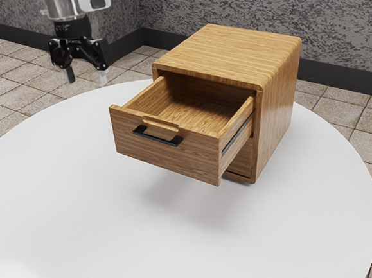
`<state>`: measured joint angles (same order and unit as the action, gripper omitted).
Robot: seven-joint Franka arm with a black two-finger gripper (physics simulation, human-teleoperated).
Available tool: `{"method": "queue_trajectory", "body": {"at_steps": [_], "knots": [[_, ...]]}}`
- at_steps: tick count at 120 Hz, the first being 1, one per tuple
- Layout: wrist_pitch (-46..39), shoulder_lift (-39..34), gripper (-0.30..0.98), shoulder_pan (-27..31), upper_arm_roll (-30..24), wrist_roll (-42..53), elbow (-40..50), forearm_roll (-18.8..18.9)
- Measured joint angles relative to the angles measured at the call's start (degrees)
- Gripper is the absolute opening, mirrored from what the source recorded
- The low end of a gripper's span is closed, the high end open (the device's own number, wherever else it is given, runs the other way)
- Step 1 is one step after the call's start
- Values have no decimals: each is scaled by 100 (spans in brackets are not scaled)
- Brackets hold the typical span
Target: Push the drawer handle with one arm to close the drawer
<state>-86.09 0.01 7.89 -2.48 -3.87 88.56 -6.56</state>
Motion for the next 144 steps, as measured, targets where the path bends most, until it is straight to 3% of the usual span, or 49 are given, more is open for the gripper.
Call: {"method": "queue_trajectory", "body": {"at_steps": [17,29,38,45,52,77,95,119,144], "knots": [[-104,-305,69,52,-123,67,283,124],[-326,-2590,67,-34,-574,100,2234,185],[-383,-4410,63,-100,-896,120,3521,1],[-320,-5483,57,-114,-1049,123,4171,-199],[-223,-5980,50,-119,-1281,115,4461,-435],[176,-6902,26,-121,-1880,-157,5215,-1334],[307,-7024,14,-116,-2067,-390,5528,-1716],[104,-6732,6,-111,-2198,-626,5870,-1863],[-387,-6061,2,-110,-2178,-792,5793,-1725]]}}
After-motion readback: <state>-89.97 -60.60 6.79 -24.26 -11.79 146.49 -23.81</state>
